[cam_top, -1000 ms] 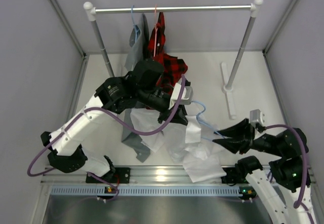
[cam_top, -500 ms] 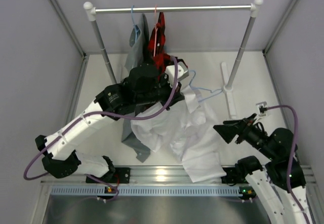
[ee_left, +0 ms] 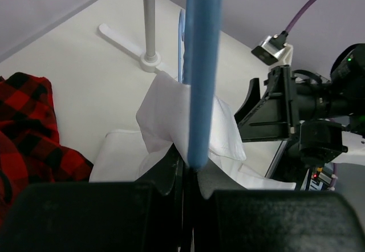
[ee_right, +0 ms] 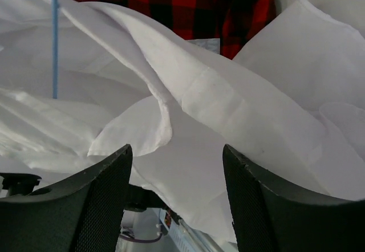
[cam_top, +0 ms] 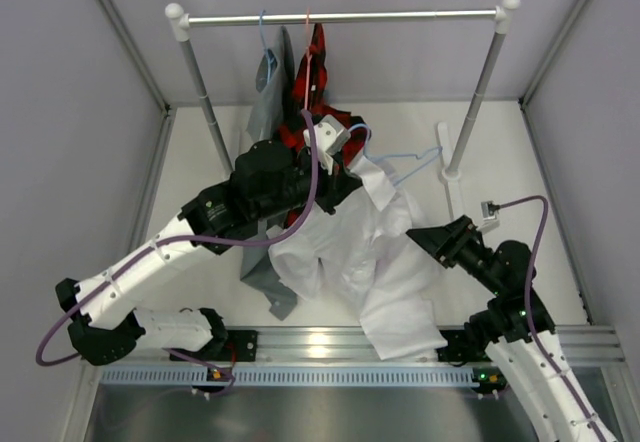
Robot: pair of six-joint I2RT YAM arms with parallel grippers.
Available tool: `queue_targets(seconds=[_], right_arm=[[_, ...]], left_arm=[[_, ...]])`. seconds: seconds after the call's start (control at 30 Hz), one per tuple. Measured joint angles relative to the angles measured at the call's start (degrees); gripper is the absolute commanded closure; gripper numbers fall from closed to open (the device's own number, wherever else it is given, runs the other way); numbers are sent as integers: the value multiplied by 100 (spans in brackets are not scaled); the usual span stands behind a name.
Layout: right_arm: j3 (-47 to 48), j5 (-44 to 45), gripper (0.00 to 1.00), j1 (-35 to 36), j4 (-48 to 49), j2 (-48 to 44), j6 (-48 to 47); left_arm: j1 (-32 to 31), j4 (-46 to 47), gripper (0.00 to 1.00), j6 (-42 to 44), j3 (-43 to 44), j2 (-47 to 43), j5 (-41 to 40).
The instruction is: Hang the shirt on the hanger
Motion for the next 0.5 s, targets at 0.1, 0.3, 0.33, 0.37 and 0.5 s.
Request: queue_targets(seconds=[0.1,0.3,0.33,0.37,0.5], right_arm=[[-177,13,42,0,538,391,181],[-221,59,56,0,1565,876,317],[-223,61,58,0,1707,977,332],[-225,63,60,0,1834,1073,350],[-293,83,91,20,2332,1478,450]], left_arm=[[0,114,100,-48,-22,0,44],[0,321,100,-155,-136,-4,155],[0,354,100,-168,-166,-7,173],[0,374,100,-177,-197,-7,192],[0,382,100,-197,-234,-9,208]])
